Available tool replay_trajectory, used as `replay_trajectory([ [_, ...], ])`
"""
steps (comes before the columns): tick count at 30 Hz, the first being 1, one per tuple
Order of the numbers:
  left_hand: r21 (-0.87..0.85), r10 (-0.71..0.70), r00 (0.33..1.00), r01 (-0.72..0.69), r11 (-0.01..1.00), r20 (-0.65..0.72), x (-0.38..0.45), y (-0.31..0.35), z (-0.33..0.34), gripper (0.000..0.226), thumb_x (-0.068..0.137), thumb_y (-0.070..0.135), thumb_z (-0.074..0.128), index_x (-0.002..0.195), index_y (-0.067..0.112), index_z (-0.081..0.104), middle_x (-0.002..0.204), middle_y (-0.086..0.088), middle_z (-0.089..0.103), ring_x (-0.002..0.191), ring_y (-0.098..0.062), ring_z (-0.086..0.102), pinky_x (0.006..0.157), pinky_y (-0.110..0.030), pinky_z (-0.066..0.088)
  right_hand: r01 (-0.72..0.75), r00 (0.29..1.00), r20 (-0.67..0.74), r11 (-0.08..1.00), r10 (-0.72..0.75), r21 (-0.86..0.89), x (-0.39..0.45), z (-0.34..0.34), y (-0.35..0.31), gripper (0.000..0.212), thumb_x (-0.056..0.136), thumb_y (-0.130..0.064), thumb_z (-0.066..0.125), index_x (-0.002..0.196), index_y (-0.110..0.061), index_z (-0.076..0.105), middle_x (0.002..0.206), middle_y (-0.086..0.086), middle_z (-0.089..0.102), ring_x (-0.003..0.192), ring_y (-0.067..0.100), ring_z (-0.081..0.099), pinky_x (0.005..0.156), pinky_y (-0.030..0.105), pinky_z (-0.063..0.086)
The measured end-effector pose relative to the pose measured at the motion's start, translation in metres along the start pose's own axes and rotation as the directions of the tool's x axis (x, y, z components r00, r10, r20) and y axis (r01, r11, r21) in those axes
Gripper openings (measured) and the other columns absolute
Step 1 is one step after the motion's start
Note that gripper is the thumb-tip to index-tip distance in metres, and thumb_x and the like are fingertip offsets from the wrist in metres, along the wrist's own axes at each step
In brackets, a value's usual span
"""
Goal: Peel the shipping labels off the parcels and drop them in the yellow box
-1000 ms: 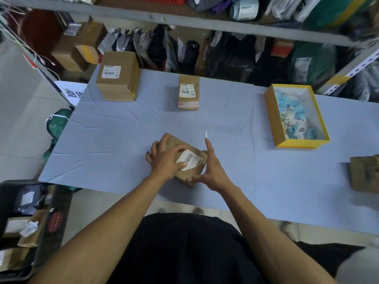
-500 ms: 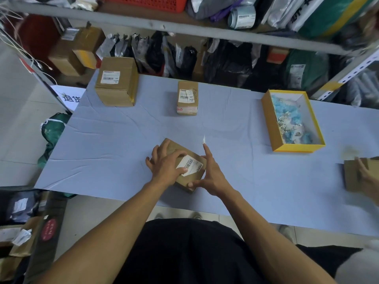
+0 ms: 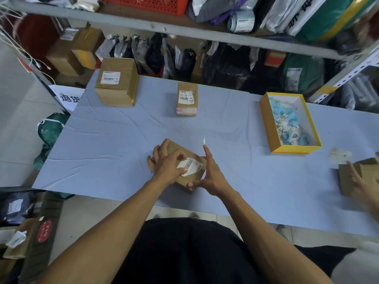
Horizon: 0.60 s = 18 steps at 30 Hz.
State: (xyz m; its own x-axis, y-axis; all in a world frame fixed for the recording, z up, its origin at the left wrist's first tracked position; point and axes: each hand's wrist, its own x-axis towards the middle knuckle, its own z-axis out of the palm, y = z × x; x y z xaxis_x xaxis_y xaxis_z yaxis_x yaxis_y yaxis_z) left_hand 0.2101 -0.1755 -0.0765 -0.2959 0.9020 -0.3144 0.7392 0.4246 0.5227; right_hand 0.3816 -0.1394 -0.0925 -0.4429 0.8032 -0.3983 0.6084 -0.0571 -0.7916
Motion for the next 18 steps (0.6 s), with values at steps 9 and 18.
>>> replay_trajectory([
  [9, -0.015, -0.017, 0.998, 0.016, 1.0, -0.059, 0.004, 0.004, 0.0, 0.028, 0.077, 0.04, 0.077, 0.1, 0.042, 0.061, 0.153, 0.011, 0.016, 0.141, -0.023, 0.012, 0.111, -0.05, 0.013, -0.031, 1.0, -0.003, 1.0, 0.031, 0.007, 0.002, 0.002, -0.001, 0.137, 0.054, -0.029, 0.094, 0.149, -0.049, -0.004, 0.142, 0.0, 0.038, 0.132, 0.025, 0.037, 0.107, 0.045, 0.041],
  [18, 0.039, 0.067, 0.998, -0.067, 0.997, -0.003, 0.029, 0.007, -0.004, 0.007, 0.088, 0.034, 0.066, 0.083, 0.03, 0.063, 0.142, 0.011, 0.041, 0.139, -0.02, 0.017, 0.107, -0.044, 0.023, -0.061, 0.998, 0.018, 0.998, 0.061, -0.007, 0.003, -0.001, 0.0, 0.137, 0.054, -0.027, 0.094, 0.151, -0.042, -0.001, 0.14, 0.003, 0.04, 0.131, 0.027, 0.037, 0.105, 0.043, 0.039],
])
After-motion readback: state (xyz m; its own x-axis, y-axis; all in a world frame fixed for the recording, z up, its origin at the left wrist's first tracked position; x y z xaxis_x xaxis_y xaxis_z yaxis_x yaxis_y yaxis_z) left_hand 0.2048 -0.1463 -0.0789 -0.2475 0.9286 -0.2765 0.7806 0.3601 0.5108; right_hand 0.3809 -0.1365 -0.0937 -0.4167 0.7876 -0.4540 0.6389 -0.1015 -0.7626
